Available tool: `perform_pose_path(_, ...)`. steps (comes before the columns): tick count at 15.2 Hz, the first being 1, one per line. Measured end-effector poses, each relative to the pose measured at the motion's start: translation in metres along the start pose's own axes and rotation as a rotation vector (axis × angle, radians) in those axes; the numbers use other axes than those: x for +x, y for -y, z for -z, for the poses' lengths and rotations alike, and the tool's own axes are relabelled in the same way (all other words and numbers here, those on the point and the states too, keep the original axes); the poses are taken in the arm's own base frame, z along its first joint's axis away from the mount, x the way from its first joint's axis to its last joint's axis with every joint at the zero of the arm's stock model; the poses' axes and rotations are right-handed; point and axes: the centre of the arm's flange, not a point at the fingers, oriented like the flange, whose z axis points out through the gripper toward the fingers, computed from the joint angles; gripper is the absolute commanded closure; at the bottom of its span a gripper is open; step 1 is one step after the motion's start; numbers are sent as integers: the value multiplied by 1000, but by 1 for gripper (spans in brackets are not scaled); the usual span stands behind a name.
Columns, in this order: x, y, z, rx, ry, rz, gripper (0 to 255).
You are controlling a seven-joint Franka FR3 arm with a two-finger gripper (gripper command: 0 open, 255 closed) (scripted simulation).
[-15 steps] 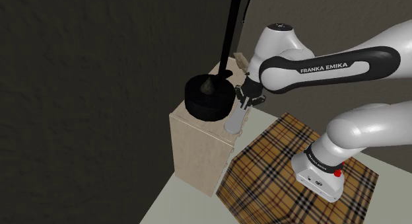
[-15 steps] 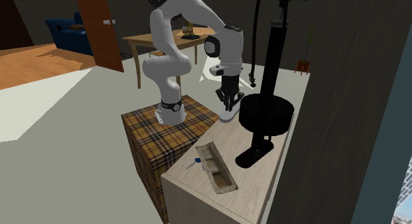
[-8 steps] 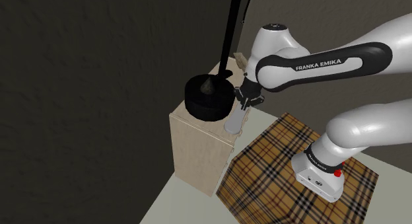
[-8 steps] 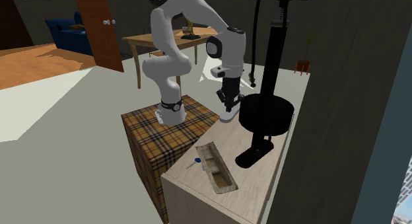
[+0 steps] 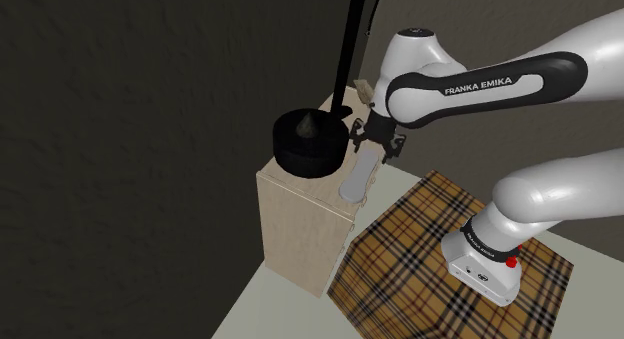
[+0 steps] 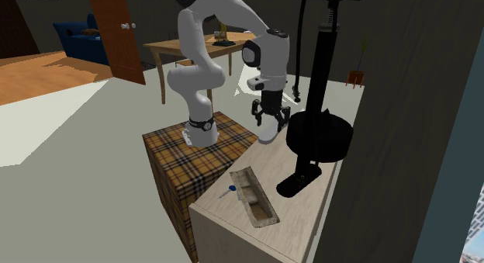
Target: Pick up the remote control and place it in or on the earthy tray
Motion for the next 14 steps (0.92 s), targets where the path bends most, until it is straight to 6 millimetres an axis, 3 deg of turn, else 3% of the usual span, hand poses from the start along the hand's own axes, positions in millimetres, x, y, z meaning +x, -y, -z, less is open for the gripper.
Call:
perform_pose_path(7, 4, -2, -26, -21, 7, -12, 0)
perform_pose_path(13, 5, -1, -32, -6, 1, -12, 0)
perform_pose_path(14, 5, -1, -32, -4, 0, -12, 255)
